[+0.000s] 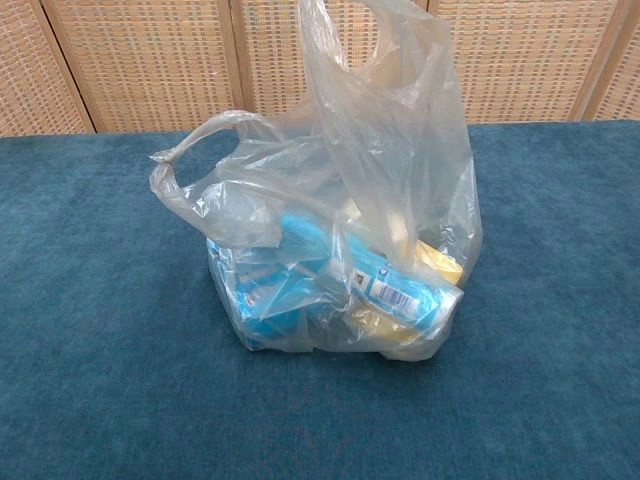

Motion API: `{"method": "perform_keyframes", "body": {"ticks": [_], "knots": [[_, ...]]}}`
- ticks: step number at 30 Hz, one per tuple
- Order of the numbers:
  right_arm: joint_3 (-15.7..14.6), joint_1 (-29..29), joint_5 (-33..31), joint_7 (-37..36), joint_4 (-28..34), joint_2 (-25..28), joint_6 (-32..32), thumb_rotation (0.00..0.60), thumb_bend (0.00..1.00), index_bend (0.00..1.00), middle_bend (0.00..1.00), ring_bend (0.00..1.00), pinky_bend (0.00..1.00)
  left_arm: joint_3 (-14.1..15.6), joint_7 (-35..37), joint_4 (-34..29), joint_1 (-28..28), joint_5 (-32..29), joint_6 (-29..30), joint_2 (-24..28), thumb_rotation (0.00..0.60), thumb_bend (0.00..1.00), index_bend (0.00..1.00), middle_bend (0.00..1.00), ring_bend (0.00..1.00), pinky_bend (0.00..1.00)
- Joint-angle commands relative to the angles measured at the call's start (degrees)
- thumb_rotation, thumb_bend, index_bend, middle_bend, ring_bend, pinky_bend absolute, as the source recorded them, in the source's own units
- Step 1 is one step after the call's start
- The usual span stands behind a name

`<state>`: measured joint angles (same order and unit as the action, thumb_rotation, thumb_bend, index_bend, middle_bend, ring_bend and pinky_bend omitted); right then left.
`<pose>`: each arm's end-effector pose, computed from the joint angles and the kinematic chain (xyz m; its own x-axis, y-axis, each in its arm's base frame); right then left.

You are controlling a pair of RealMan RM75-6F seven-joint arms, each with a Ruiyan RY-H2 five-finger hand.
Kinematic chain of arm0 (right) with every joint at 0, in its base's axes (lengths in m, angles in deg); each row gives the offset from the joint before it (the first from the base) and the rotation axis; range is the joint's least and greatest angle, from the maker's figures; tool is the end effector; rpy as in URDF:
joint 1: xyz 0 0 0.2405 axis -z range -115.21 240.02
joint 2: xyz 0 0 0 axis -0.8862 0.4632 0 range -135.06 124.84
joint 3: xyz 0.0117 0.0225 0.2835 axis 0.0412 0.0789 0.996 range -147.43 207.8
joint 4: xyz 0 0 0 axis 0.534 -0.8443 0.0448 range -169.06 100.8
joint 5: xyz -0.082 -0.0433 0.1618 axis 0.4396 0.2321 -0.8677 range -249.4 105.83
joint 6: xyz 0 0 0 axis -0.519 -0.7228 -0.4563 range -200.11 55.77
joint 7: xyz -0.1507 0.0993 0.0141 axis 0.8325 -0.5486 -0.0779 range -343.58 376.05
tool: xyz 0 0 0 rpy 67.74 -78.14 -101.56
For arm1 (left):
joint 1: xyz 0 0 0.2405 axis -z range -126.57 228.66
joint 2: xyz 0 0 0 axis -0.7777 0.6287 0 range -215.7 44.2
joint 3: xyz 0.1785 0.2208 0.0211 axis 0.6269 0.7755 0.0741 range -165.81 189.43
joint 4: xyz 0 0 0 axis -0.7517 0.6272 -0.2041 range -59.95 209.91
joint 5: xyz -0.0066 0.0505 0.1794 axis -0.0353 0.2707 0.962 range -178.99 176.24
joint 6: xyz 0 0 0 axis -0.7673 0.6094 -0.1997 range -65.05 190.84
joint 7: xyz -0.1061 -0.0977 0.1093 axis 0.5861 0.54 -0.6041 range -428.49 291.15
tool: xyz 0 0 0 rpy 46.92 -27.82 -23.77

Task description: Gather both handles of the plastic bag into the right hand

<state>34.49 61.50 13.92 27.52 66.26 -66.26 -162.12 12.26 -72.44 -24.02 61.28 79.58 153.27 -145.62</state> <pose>-0.3114 -0.1989 0.2174 0.4937 0.0673 0.8670 -0.8694 0.0608 0.4904 -0.3033 0.2349 0.2196 0.4165 -0.0632 0.9069 0.9086 -0.0036 -0.4176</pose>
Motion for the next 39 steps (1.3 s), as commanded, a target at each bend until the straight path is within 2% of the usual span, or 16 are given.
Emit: {"method": "perform_keyframes", "body": {"ticks": [1,8,12,16,20,23,28,34,39], "knots": [[-0.17,0.15,0.45,0.13,0.15,-0.15,-0.27,0.6,0.0,0.0,0.0,0.0,0.0,-0.15,0.12,-0.17,-0.19,0.16,-0.19,0.22,0.6,0.05,0.0,0.0,0.0,0.0],[-0.19,-0.22,0.53,-1.03,-0.06,-0.31,0.54,0.6,0.0,0.0,0.0,0.0,0.0,-0.78,-0.25,-0.57,-0.71,0.26,-0.54,0.49,0.6,0.05,0.0,0.0,0.0,0.0],[0.58,-1.54,2.81,-6.26,-0.17,-0.23,0.68,0.6,0.0,0.0,0.0,0.0,0.0,-1.33,0.03,-1.57,-0.77,0.11,-0.84,1.24,0.6,0.05,0.0,0.0,0.0,0.0],[1.81,-4.64,5.3,-15.99,0.26,1.89,3.1,0.6,0.0,0.0,0.03,0.0,0.0,-2.53,0.41,-4.36,-0.6,-0.58,-1.03,3.15,0.6,0.06,0.0,0.0,0.0,0.0],[2.36,-9.0,7.27,-29.02,2.2,5.19,8.64,0.6,0.02,0.0,0.04,0.0,0.0,-4.11,-0.96,-7.63,-0.18,-2.25,-1.29,4.94,0.6,0.06,0.0,0.0,0.0,0.0],[2.71,-12.61,8.81,-40.96,3.78,7.85,12.79,0.6,0.12,0.0,0.04,0.0,0.0,-4.66,-1.65,-9.19,0.17,-2.84,-2.09,5.37,0.6,0.06,0.0,0.0,0.0,0.0],[3.78,-17.8,10.1,-55.31,6.6,11.32,18.09,0.6,0.26,0.0,0.05,0.0,0.0,-4.77,-1.68,-9.48,0.5,-2.84,-3.39,5.18,0.6,0.06,0.0,0.0,0.0,0.0],[6.18,-23.75,8.19,-66.84,10.74,13.54,23.75,0.6,0.37,0.03,0.1,0.0,0.03,-5.39,-0.46,-9.21,0.53,-3.65,-4.51,5.57,0.6,0.07,0.0,0.0,0.0,0.0],[6.77,-27.85,6.77,-73.54,13.27,13.9,29.17,0.6,0.44,0.07,0.15,0.03,0.1,-5.81,0.54,-8.96,0.43,-4.01,-5.12,5.82,0.6,0.07,0.0,0.0,0.0,0.0]]}}
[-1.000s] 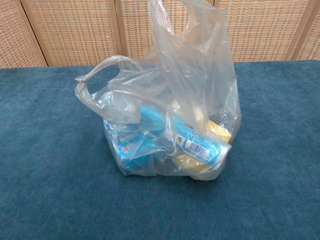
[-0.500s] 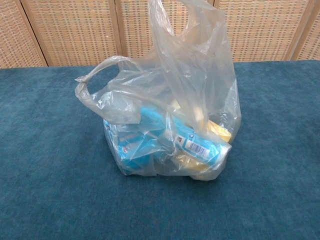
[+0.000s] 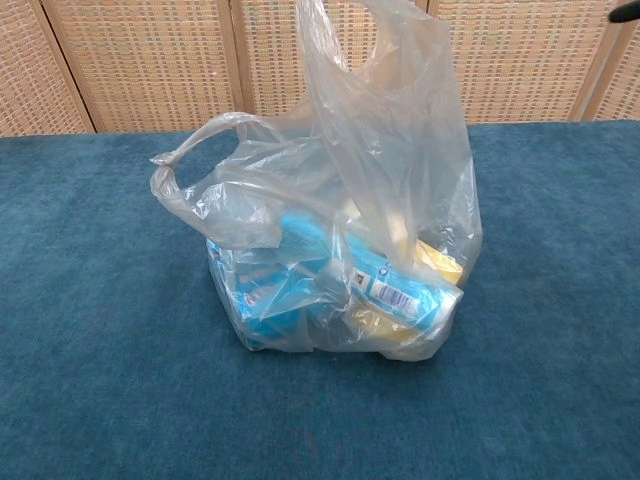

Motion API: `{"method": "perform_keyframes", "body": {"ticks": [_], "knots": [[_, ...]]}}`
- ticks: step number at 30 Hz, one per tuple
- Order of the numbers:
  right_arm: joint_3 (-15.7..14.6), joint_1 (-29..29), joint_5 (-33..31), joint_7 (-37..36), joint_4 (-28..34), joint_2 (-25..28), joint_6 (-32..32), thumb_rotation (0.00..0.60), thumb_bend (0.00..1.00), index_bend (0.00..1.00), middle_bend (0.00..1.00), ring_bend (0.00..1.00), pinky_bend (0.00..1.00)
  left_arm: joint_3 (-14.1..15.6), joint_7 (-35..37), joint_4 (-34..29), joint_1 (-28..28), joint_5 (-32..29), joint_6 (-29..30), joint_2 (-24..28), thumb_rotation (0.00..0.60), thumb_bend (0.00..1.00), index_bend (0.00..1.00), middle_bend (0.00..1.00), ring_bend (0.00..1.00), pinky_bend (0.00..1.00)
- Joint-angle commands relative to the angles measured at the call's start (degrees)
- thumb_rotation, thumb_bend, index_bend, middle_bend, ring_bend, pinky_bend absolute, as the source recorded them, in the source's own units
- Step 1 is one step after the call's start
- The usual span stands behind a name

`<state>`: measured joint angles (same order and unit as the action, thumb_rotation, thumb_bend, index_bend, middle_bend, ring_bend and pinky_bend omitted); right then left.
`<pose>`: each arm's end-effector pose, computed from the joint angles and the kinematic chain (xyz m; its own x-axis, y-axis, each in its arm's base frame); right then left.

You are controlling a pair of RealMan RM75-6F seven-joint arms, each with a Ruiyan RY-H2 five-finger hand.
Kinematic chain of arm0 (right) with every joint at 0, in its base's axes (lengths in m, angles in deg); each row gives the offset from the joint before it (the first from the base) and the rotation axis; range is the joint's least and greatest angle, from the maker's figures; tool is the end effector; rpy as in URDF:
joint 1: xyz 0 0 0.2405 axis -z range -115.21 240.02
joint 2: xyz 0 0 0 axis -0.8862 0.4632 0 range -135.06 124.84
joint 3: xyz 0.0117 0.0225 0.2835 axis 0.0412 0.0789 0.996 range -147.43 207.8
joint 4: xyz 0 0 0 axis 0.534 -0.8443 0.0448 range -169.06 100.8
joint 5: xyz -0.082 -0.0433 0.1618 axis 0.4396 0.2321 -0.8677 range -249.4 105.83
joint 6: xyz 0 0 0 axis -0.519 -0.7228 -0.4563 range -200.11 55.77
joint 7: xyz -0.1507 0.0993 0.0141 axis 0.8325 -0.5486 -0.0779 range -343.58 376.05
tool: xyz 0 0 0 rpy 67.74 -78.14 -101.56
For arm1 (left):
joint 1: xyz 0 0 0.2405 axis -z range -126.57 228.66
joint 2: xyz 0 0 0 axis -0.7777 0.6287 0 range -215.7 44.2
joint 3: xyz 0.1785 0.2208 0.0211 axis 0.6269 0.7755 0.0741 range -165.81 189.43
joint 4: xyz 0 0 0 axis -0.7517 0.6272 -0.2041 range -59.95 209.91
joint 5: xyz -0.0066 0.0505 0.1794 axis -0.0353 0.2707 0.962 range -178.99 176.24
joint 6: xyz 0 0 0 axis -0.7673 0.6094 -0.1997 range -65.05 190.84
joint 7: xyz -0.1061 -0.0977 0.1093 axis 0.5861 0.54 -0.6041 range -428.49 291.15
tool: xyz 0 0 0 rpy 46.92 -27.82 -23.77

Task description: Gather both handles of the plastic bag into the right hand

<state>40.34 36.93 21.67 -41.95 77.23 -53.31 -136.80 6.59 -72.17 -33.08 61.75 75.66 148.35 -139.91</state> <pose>-0.1594 -0.3012 0.2037 -0.4214 -0.4750 0.7725 -0.8034 -0.1996 -0.5610 -0.2792 0.2498 0.2419 0.3406 -0.0611 0.9382 0.9402 0.0218 -0.3399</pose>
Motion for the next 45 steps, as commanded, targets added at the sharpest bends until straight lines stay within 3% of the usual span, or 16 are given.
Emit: {"method": "perform_keyframes", "body": {"ticks": [1,5,12,26,45], "knots": [[0.88,-4.07,-0.92,-5.14,2.56,0.97,4.91,0.6,0.45,0.08,0.15,0.03,0.11,-0.22,0.43,0.16,-0.06,-0.14,-0.32,0.14,0.6,0.07,0.0,0.0,0.0,0.0],[0.92,-6.49,-0.36,-8.09,3.13,0.16,7.26,0.6,0.48,0.09,0.16,0.04,0.16,-0.49,0.63,0.29,-0.13,-0.2,-0.51,0.19,0.6,0.06,0.0,0.0,0.0,0.0],[2.42,-10.26,-3.18,-11.0,3.25,-2.87,10.0,0.6,0.53,0.1,0.19,0.07,0.17,-0.72,0.41,0.35,-0.35,-0.02,-0.53,0.01,0.6,0.06,0.0,0.0,0.0,0.0],[5.41,-13.44,-8.45,-17.32,4.52,-8.23,9.56,0.6,0.61,0.11,0.2,0.09,0.17,-1.48,-0.51,0.44,-0.47,-0.43,-1.08,-0.5,0.6,0.07,0.0,0.0,0.0,0.0],[4.92,-18.16,-15.58,-10.58,1.74,-17.82,16.37,0.6,0.61,0.11,0.2,0.09,0.18,-1.97,-0.07,0.68,-0.59,-0.48,-1.88,-0.48,0.6,0.07,0.0,0.0,0.0,0.0]]}}
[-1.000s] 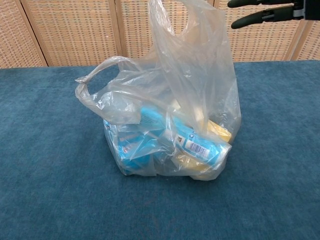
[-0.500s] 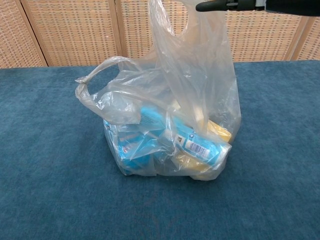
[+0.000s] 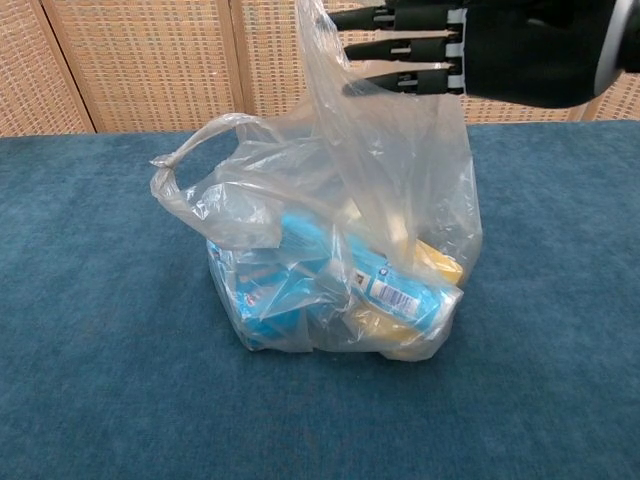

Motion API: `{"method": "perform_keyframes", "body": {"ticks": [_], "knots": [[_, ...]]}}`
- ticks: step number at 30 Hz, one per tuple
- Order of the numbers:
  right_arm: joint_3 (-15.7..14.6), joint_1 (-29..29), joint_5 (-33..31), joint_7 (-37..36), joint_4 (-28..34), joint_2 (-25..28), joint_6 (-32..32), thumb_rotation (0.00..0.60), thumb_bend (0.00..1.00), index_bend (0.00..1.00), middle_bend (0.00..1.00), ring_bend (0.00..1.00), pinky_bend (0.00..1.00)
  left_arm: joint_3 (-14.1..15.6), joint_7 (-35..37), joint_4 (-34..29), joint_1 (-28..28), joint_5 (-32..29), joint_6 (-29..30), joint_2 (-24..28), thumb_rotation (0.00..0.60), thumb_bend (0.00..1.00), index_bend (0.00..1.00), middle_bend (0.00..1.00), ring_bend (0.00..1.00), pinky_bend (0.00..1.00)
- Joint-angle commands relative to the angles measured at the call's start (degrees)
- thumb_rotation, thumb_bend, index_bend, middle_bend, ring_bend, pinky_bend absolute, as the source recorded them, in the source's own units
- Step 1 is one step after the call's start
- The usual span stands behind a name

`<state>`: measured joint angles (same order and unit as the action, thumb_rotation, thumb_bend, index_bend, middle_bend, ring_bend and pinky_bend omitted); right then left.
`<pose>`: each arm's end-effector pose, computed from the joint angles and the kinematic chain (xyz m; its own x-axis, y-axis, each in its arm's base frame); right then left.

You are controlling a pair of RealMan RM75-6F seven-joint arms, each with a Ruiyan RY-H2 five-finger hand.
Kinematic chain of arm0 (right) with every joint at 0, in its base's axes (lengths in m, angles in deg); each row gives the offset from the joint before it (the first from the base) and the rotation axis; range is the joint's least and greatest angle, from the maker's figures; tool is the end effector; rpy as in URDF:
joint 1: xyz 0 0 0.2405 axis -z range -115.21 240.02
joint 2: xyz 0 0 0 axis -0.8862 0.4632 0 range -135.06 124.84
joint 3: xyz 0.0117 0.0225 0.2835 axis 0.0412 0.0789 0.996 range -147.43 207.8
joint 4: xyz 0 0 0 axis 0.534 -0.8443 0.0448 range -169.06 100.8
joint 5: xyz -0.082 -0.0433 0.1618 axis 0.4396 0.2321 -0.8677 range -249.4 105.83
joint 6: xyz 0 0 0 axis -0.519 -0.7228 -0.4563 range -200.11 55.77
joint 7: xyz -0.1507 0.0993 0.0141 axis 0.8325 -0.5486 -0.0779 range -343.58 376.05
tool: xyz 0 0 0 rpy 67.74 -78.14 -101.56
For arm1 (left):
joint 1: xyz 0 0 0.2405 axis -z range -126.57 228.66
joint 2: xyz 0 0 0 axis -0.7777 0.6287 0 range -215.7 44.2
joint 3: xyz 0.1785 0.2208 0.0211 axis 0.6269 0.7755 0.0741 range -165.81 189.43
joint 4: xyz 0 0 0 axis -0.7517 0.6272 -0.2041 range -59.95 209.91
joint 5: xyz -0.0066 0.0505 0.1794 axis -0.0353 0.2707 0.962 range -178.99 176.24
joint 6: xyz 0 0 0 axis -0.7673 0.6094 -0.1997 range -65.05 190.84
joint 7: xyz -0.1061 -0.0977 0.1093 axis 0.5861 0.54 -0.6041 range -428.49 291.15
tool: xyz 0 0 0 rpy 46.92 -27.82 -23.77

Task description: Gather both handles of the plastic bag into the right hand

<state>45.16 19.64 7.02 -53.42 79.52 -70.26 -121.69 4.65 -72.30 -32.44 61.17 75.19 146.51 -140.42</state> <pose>-0.0608 -0.3357 0.0973 -0.6476 -0.7013 0.2982 -0.5253 0.1274 -0.8413 -0.2819 0.2532 0.2405 0.3386 -0.0580 0.9391 0.9409 0.0295 -0.3374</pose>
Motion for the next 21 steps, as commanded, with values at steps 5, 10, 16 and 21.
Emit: {"method": "perform_keyframes", "body": {"ticks": [5,10,16,21], "knots": [[0.57,-2.9,-3.96,3.32,-2.11,-3.15,4.14,0.6,0.59,0.11,0.2,0.08,0.18,-0.11,0.48,0.15,-0.04,0.04,-0.23,0.15,0.6,0.07,0.0,0.0,0.0,0.0],[1.75,-4.35,-8.17,5.56,-3.06,-4.97,6.47,0.6,0.17,0.1,0.19,0.07,0.18,-0.19,0.94,0.28,-0.06,0.09,-0.53,0.31,0.6,0.07,0.0,0.0,0.0,0.0],[4.45,-5.14,-11.31,3.27,-3.71,-6.33,8.88,0.6,0.08,0.1,0.19,0.06,0.18,-0.32,1.33,0.5,-0.03,0.04,-0.87,0.41,0.6,0.07,0.0,0.0,0.0,0.0],[7.88,-5.72,-13.0,-1.2,-4.76,-7.57,11.33,0.6,0.12,0.18,0.25,0.11,0.18,-0.38,1.21,0.54,0.09,-0.02,-1.24,0.35,0.6,0.07,0.0,0.0,0.0,0.0]]}}
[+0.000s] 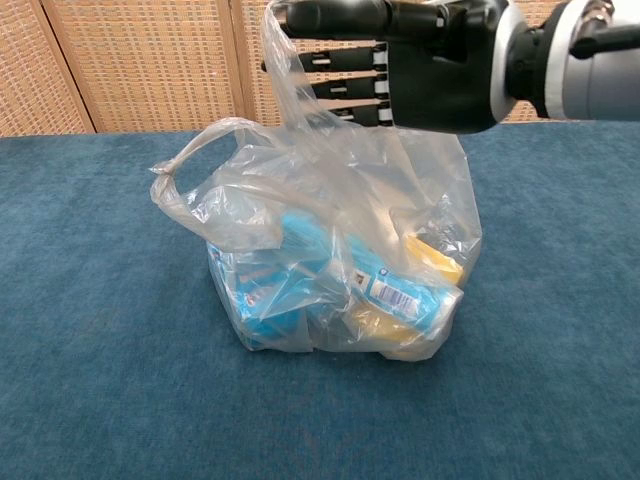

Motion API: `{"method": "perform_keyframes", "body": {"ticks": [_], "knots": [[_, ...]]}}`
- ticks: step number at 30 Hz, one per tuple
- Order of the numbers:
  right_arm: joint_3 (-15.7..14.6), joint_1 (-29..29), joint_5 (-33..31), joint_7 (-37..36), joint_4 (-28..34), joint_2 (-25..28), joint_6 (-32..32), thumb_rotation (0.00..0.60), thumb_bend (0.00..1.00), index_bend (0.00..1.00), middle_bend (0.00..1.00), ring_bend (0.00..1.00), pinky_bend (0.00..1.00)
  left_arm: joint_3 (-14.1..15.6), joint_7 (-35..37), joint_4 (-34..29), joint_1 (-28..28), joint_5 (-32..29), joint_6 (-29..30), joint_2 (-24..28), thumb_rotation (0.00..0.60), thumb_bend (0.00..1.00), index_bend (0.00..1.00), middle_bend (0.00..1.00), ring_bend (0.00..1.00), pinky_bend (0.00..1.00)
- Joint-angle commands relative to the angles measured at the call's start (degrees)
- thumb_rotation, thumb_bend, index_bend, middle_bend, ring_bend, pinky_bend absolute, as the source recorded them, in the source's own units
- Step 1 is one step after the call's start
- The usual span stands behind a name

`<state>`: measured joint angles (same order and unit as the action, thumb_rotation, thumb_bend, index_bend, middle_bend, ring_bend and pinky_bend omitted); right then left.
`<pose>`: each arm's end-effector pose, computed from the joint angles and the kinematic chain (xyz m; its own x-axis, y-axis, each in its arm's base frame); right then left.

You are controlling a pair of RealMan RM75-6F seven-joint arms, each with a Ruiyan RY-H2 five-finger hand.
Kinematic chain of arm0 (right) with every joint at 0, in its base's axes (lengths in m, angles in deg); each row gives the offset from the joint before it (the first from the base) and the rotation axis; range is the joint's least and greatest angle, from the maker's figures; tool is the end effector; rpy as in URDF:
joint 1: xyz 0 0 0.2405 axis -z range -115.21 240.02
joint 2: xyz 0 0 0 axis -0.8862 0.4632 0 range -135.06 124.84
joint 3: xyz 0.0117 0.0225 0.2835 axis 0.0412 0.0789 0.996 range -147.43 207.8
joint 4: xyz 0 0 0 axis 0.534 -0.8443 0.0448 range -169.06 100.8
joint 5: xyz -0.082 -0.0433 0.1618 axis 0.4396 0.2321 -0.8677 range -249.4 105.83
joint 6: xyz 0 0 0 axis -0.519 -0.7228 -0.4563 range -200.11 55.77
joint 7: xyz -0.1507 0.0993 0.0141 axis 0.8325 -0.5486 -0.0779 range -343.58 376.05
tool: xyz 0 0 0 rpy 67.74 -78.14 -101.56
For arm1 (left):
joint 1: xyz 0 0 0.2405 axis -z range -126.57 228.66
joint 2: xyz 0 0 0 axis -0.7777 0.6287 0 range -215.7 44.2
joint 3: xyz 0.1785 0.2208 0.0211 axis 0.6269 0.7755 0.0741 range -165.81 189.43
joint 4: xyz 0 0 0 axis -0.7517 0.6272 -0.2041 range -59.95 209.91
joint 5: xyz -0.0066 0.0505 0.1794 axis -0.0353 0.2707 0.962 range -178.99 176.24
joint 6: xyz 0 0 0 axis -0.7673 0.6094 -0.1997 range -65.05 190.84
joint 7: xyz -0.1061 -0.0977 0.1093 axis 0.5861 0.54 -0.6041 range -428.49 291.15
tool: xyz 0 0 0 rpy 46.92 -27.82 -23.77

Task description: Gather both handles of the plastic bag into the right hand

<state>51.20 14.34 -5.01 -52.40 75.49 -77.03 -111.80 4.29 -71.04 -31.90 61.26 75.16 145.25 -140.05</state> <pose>-0.0334 -0.3583 0.0584 -0.7044 -0.6877 0.1756 -0.4793 0.2784 -0.8324 -0.2835 0.2552 0.2408 0.3311 -0.0461 0.9425 0.9436 0.0265 -0.3302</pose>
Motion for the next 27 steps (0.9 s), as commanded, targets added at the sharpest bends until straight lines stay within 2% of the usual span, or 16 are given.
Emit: {"method": "perform_keyframes", "body": {"ticks": [1,5,11,17,21,27], "knots": [[2.39,-0.54,-1.06,-2.88,-1.02,-1.03,1.97,0.6,0.13,0.19,0.27,0.12,0.18,-0.03,-0.06,0.02,0.0,0.0,-0.01,-0.05,0.6,0.07,0.0,0.0,0.0,0.0],[3.82,-1.41,-1.7,-4.29,-2.77,-2.18,4.11,0.6,0.18,0.24,0.33,0.17,0.18,-0.09,-0.02,0.12,0.07,-0.09,-0.22,-0.12,0.6,0.07,0.0,0.0,0.0,0.0],[5.58,-2.34,-2.84,-6.22,-5.96,-4.22,7.35,0.6,0.32,0.32,0.42,0.27,0.18,-0.23,0.24,0.24,0.05,-0.18,-0.3,-0.06,0.6,0.07,0.0,0.0,0.0,0.0],[6.14,-2.54,-2.82,-6.31,-7.83,-4.63,9.69,0.6,0.4,0.38,0.48,0.32,0.19,-0.31,0.29,0.55,0.29,-0.47,-0.92,-0.14,0.6,0.07,0.0,0.0,0.0,0.0],[6.67,-1.95,-2.86,-6.14,-7.78,-4.13,11.38,0.6,0.46,0.44,0.52,0.36,0.28,-0.39,0.19,0.88,0.58,-0.59,-1.44,-0.29,0.6,0.07,0.0,0.0,0.0,0.0],[7.52,-0.84,-2.09,-6.03,-6.38,-2.37,13.78,0.6,0.56,0.42,0.52,0.37,0.46,-0.64,-0.19,1.73,1.53,-0.72,-2.64,-1.04,0.6,0.09,0.0,0.0,0.0,0.0]]}}
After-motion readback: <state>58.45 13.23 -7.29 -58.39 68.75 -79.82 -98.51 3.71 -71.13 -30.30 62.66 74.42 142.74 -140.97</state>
